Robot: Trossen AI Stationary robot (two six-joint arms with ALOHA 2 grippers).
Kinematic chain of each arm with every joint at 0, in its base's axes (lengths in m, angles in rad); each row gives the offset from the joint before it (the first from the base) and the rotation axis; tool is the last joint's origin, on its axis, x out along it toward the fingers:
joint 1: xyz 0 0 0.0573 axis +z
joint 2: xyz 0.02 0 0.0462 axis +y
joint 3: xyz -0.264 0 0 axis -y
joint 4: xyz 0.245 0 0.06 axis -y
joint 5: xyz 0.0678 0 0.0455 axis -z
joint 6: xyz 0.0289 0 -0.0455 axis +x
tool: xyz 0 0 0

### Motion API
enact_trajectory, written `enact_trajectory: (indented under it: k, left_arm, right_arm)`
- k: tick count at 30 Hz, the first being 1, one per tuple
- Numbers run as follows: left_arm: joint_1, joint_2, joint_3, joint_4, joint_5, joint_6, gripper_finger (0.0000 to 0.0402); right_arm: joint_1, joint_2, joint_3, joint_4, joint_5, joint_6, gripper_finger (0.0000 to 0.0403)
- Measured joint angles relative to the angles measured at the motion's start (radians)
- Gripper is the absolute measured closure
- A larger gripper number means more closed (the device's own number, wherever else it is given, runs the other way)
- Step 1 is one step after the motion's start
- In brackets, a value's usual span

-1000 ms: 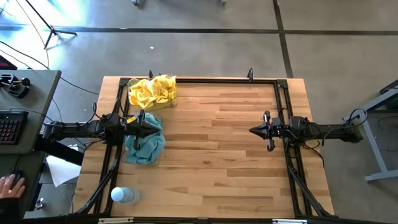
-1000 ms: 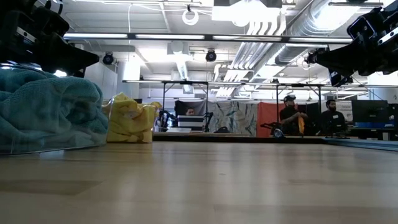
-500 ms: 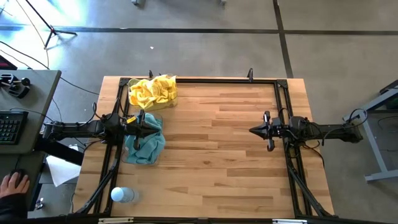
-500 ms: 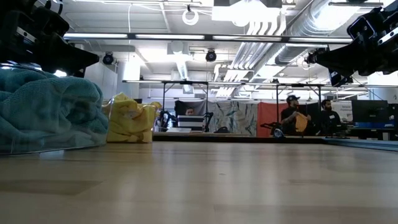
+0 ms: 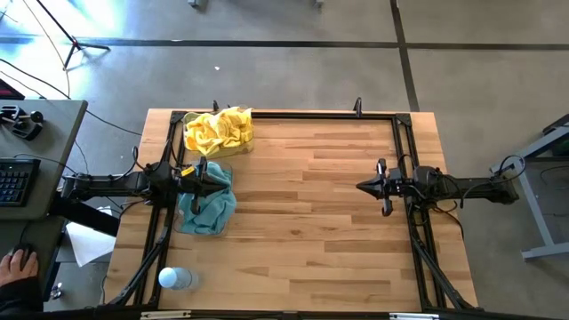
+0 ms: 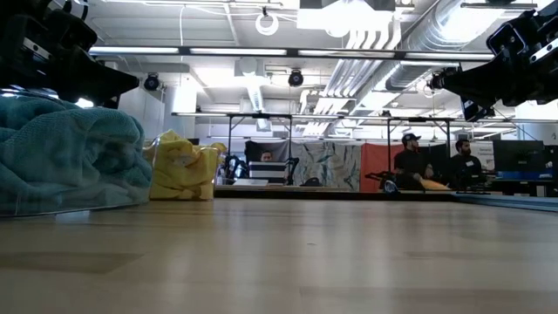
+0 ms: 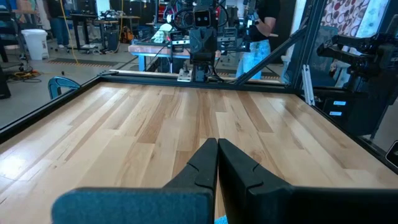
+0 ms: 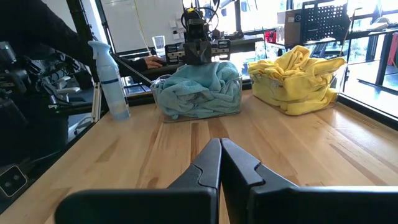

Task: Sort microfiber towel by color & place in baskets
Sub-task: Return to Home Position

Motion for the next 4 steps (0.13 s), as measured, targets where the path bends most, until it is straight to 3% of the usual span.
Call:
enact_trajectory:
  k: [4]
  left_arm:
    - [0.000,0.000,0.000,0.000,0.000,0.000,0.0402]
  right_arm:
    - [0.000,0.000,0.000,0.000,0.000,0.000,0.0402]
